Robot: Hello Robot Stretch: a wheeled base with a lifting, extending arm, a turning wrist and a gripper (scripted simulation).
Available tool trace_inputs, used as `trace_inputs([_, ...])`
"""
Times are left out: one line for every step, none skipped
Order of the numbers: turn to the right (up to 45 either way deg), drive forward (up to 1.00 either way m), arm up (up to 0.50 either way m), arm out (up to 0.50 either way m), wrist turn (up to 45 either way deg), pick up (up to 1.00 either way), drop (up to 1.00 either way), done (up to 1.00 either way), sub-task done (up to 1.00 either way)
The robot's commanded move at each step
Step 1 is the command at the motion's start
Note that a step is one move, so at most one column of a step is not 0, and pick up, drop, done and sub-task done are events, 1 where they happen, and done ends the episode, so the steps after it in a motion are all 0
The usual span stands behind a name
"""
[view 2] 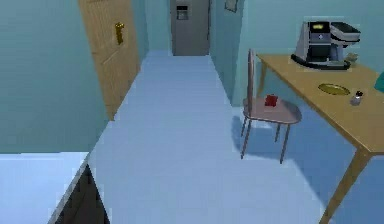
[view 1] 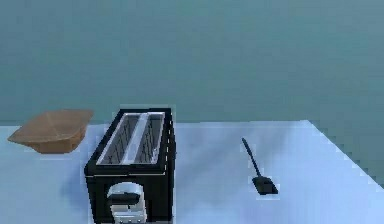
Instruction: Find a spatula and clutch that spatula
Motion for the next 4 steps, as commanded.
trace_inputs([0.0, 0.05, 0.00, 0.00, 0.0, 0.00, 0.00, 0.00, 0.00])
trace_inputs([-45.0, 0.00, 0.00, 0.00, 0.0, 0.00, 0.00, 0.00, 0.00])
trace_inputs([-21.0, 0.00, 0.00, 0.00, 0.0, 0.00, 0.00, 0.00, 0.00])
trace_inputs([0.0, 0.00, 0.50, 0.00, 0.0, 0.00, 0.00, 0.00, 0.00])
